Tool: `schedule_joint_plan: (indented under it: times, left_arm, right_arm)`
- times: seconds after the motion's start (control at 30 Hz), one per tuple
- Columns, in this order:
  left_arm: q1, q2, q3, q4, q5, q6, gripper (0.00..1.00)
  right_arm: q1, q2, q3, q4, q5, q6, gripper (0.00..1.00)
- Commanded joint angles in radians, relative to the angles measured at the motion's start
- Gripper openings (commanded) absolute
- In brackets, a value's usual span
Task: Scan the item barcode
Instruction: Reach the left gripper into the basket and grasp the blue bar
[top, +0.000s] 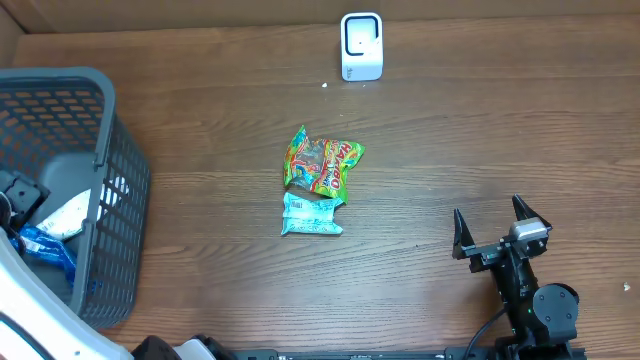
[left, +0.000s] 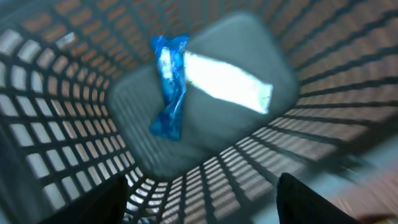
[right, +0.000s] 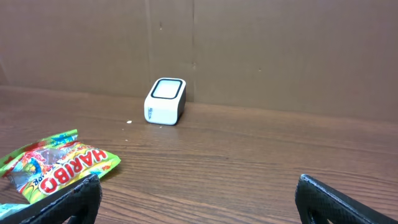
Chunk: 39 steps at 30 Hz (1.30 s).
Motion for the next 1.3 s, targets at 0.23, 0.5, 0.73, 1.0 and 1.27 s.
schedule_joint_plan:
  times: [0.23,0.5,0.73,1.0,1.27]
  left_arm:
    - [0.042,0.026,-0.422,0.222,0.000,0.029,0.68]
    - [0.046,0.051,-0.612,0.462,-0.097,0.031,0.69]
    - [0.048,0.099,-0.755,0.629,-0.187,0.096,0.69]
    - [0.048,0.214,-0.827,0.733,-0.224,0.124,0.61]
    - [0.048,0.284,-0.827,0.751,-0.273,0.123,0.30]
  right_arm:
    - [0.006,-0.010,-0.011,0.005,0.006,-0.001,1.00]
    - [0.006,-0.010,-0.011,0.005,0.006,-0.001,1.00]
    - [0.006,-0.010,-0.011,0.005,0.006,-0.001,1.00]
    - [0.006,-0.010,-0.011,0.005,0.006,-0.001,1.00]
    - [0.006,-0.010,-0.011,0.005,0.006,-0.001,1.00]
